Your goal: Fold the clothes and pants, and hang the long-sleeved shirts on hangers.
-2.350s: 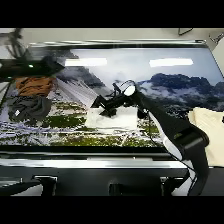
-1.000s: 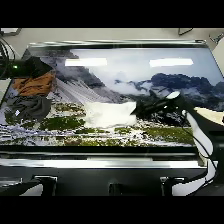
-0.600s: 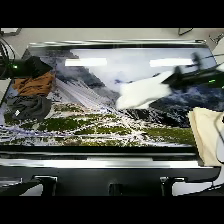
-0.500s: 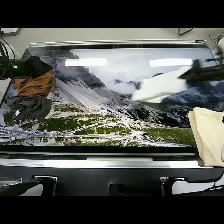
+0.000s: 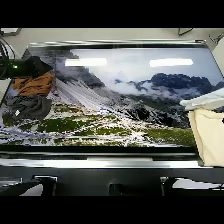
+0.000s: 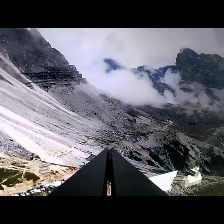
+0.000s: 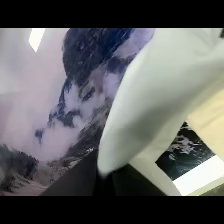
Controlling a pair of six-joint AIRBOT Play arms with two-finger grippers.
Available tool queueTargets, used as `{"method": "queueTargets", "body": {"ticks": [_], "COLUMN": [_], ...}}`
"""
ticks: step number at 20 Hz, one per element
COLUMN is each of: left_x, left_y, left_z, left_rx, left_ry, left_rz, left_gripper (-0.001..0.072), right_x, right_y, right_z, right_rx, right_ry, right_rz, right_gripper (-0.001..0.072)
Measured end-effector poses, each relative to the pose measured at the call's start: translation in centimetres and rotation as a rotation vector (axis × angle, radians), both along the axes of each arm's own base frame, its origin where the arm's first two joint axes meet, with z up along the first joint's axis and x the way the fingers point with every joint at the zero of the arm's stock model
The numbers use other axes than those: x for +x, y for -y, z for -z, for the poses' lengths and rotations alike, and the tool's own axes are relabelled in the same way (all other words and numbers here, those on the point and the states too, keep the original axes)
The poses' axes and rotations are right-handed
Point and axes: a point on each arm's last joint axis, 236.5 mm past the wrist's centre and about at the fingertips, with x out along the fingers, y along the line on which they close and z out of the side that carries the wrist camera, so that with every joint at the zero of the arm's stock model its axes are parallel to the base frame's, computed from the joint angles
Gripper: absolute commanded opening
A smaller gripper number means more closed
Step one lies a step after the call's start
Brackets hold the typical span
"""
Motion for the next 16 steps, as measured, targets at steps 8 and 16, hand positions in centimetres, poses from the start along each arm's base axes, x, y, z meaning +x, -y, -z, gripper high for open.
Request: {"method": "queueTargets", "body": {"ticks": [8,16], "left_x": [0.0,0.0], "left_y": [0.0,0.0], "left_z": [0.0,0.0], "left_rx": [0.008,0.012], "left_ry": [0.006,0.009], "left_rz": [0.007,0.011], "left_gripper": [0.0027,0.0027], "right_x": [-11.0,-21.5], "right_y": [4.9,3.3], "right_z": [2.9,10.7], "right_rx": [-0.062,-0.055], "right_ry": [-0.343,-0.757], "right_rz": [0.194,0.236], "right_gripper": [0.0037,0.0039]}}
